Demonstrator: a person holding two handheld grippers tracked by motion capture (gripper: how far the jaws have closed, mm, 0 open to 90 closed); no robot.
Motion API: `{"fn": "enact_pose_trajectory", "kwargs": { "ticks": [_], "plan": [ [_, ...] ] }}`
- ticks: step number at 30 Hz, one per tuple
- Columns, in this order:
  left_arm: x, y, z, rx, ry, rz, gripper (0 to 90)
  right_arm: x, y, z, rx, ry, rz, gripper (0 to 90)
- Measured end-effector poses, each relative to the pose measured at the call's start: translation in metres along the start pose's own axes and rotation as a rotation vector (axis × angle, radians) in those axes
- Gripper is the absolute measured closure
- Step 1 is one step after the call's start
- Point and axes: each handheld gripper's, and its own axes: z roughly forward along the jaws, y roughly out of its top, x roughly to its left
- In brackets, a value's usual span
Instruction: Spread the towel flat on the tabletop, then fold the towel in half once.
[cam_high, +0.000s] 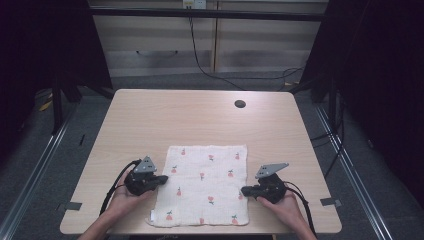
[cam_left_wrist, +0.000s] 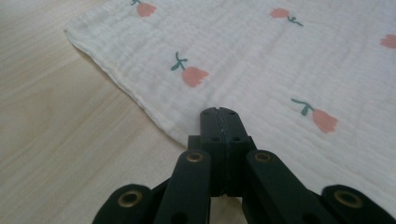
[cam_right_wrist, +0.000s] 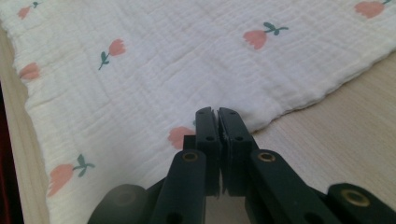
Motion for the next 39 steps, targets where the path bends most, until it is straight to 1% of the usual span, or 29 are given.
{"fn": "enact_pose_trajectory", "kwargs": {
  "ticks": [1, 2, 3, 4, 5, 6, 7, 9, 12, 13, 14, 16, 18, 21, 22, 25, 29, 31, 32, 33, 34, 36, 38, 39],
  "plan": [
    [-0.001, -0.001, 0.0, -0.006, 0.0, -0.003, 90.0, 0.0, 0.0, 0.0, 0.002, 0.004, 0.002, 84.3],
    [0.0, -0.001, -0.002, 0.005, 0.002, -0.003, 89.5, 0.0, 0.0, 0.0, 0.002, 0.002, -0.001, 80.7],
    [0.001, 0.0, -0.003, 0.003, -0.007, -0.01, 87.5, 0.0, 0.001, 0.0, -0.001, 0.0, -0.005, 77.4],
    [0.002, 0.0, -0.004, 0.004, -0.024, -0.016, 83.6, -0.001, 0.001, 0.0, -0.009, -0.005, -0.004, 74.0],
    [0.004, 0.001, -0.004, -0.014, -0.024, -0.018, 80.0, 0.0, 0.001, -0.001, -0.019, -0.023, -0.01, 70.6],
    [0.004, 0.002, -0.006, -0.015, -0.021, -0.03, 77.9, -0.001, 0.002, -0.003, -0.037, -0.026, -0.009, 69.0],
    [0.006, 0.003, -0.006, -0.021, -0.021, -0.028, 76.3, -0.001, 0.004, -0.004, -0.048, -0.026, -0.006, 67.7],
    [0.008, 0.005, -0.007, -0.041, -0.013, -0.042, 73.5, -0.004, 0.007, -0.007, -0.073, -0.038, 0.005, 65.5],
    [0.011, 0.01, -0.005, -0.068, -0.019, -0.05, 72.1, -0.013, 0.014, -0.008, -0.097, -0.059, 0.023, 64.7],
    [0.012, 0.011, -0.003, -0.07, -0.022, -0.051, 71.9, -0.017, 0.017, -0.007, -0.101, -0.064, 0.032, 64.8],
    [0.012, 0.012, -0.001, -0.065, -0.022, -0.057, 71.6, -0.022, 0.02, -0.006, -0.106, -0.074, 0.036, 64.9],
    [0.012, 0.015, 0.003, -0.057, -0.029, -0.055, 70.8, -0.032, 0.025, -0.003, -0.114, -0.093, 0.057, 66.4],
    [0.013, 0.016, 0.009, -0.044, -0.026, -0.05, 70.6, -0.043, 0.029, 0.002, -0.101, -0.105, 0.082, 67.8],
    [0.012, 0.014, 0.015, -0.027, -0.026, -0.045, 70.4, -0.059, 0.034, 0.012, -0.103, -0.124, 0.12, 69.3],
    [0.012, 0.014, 0.016, -0.02, -0.023, -0.04, 70.3, -0.062, 0.037, 0.014, -0.092, -0.134, 0.117, 69.3],
    [0.013, 0.012, 0.016, -0.033, -0.032, -0.048, 70.0, -0.073, 0.046, 0.017, -0.115, -0.155, 0.129, 69.3],
    [0.013, 0.01, 0.015, -0.042, -0.035, -0.047, 69.9, -0.089, 0.058, 0.02, -0.122, -0.189, 0.129, 69.4],
    [0.013, 0.009, 0.015, -0.047, -0.036, -0.047, 70.0, -0.097, 0.063, 0.022, -0.127, -0.194, 0.142, 69.4],
    [0.013, 0.009, 0.015, -0.049, -0.034, -0.048, 70.0, -0.101, 0.064, 0.024, -0.139, -0.192, 0.147, 69.4],
    [0.012, 0.009, 0.015, -0.052, -0.034, -0.048, 69.9, -0.105, 0.065, 0.025, -0.163, -0.176, 0.177, 69.4],
    [0.012, 0.009, 0.015, -0.051, -0.029, -0.048, 70.0, -0.108, 0.066, 0.027, -0.178, -0.174, 0.188, 69.4],
    [0.011, 0.008, 0.014, -0.05, -0.027, -0.043, 69.9, -0.111, 0.068, 0.032, -0.155, -0.205, 0.182, 69.4],
    [0.011, 0.008, 0.014, -0.051, -0.026, -0.044, 69.9, -0.114, 0.068, 0.037, -0.151, -0.201, 0.183, 69.4],
    [0.011, 0.008, 0.014, -0.05, -0.025, -0.044, 69.9, -0.115, 0.068, 0.039, -0.148, -0.207, 0.182, 69.4]
  ]
}}
